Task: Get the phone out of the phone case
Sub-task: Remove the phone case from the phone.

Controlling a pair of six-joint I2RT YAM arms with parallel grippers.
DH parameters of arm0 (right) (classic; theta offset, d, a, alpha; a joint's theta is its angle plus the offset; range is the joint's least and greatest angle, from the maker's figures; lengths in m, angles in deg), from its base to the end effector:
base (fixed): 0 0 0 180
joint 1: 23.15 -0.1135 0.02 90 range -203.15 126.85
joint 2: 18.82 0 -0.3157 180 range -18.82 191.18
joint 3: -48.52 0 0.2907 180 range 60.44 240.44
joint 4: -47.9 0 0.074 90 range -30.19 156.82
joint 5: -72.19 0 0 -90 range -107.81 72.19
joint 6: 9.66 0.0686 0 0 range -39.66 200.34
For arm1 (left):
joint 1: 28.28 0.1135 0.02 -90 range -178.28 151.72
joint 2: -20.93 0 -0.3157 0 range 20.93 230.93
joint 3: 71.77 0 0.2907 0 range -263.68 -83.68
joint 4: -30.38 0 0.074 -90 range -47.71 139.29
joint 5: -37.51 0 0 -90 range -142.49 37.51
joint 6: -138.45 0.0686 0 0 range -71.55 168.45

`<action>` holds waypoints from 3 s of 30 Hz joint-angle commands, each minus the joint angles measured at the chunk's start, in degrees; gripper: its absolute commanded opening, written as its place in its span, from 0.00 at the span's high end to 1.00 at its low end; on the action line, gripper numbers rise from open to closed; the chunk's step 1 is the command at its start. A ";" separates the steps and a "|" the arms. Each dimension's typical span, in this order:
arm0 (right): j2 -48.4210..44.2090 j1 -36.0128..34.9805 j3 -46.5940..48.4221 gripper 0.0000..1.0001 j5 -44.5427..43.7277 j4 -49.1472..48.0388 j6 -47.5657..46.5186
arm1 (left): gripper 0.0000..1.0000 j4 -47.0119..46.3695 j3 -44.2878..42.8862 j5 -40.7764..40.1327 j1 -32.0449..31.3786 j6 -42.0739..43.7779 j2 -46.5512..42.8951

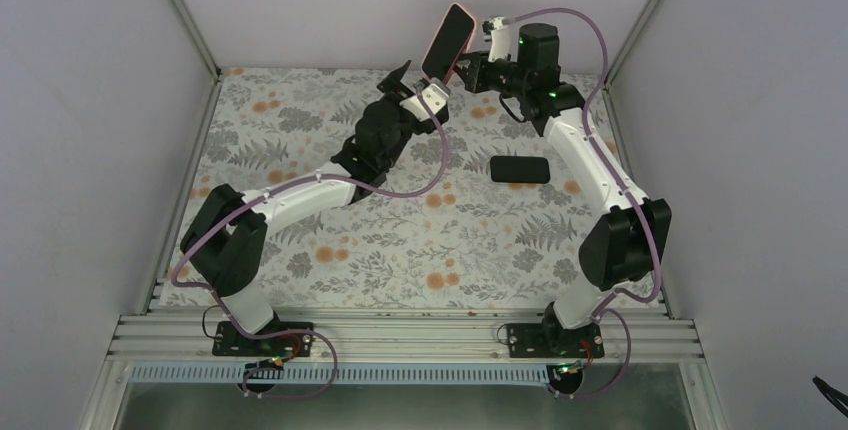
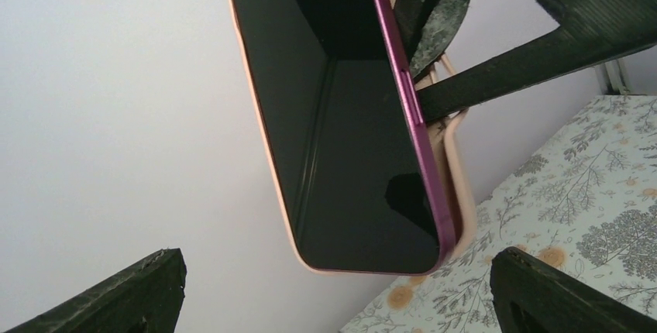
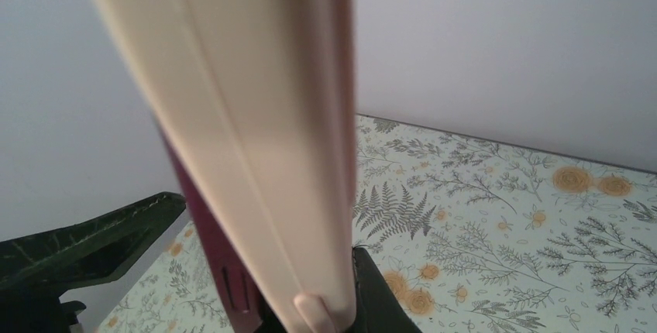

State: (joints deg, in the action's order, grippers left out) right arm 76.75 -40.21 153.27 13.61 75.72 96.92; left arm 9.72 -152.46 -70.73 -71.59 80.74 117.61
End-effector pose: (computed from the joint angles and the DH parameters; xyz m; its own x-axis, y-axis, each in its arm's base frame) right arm 0.4323 0.1701 0.4317 -0.4990 0.1016 -0.8606 -0.6053 0.6698 0.4301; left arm 0.3603 -0.3101 0.3583 0.2768 0.4363 -0.8562 0.3272 0.7949 0.5109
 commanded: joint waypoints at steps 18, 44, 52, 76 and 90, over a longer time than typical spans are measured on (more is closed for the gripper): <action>-2.56 0.03 -0.63 0.97 2.24 -5.44 0.40 | 0.05 -3.00 -2.57 -2.27 1.46 -0.26 0.93; -1.90 -0.63 -1.83 0.98 3.20 -6.25 0.65 | 0.08 -14.15 -5.61 -13.76 -0.70 9.43 5.92; -2.43 -1.18 -2.52 0.98 4.00 -6.47 0.54 | 0.10 -15.55 -7.90 -17.72 -0.56 11.70 8.85; 2.33 -7.61 -3.28 0.98 9.87 -7.35 0.94 | 0.58 -25.55 -16.22 -16.06 -1.76 24.85 18.33; 3.14 -7.64 -3.10 0.98 10.85 -7.35 1.00 | 0.82 -30.12 -18.17 -15.37 -2.85 28.64 21.40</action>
State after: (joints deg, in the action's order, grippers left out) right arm 78.83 -41.87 150.82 16.01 59.85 99.06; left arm -23.44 -166.86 -90.23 -73.42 98.93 137.92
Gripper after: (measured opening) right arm 0.066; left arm 0.210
